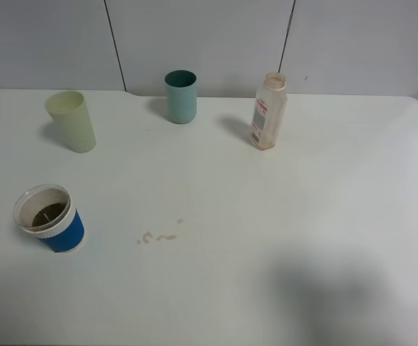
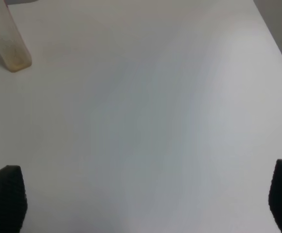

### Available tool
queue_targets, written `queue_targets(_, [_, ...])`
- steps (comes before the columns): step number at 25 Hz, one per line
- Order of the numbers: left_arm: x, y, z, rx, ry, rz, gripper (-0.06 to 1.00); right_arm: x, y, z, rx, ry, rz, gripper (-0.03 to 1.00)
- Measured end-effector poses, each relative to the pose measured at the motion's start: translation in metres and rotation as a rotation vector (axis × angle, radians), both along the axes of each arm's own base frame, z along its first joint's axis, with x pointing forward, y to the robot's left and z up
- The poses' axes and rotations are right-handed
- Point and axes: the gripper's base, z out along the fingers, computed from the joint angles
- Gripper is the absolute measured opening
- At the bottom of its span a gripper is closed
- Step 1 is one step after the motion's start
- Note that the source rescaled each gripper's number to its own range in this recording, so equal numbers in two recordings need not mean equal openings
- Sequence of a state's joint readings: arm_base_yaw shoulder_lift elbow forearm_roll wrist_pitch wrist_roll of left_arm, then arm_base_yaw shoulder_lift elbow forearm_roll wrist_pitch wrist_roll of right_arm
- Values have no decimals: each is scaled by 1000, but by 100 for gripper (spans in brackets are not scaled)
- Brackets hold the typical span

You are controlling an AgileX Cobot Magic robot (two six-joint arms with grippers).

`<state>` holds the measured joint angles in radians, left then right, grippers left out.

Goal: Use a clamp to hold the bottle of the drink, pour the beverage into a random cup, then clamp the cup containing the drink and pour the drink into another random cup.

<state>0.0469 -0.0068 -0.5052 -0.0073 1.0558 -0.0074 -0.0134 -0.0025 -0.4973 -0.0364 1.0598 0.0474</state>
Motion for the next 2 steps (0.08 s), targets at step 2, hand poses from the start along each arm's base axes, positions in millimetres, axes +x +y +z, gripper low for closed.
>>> queue_targets(2, [0,0,0,0,0,0,93,0,0,0,0,0,0,100])
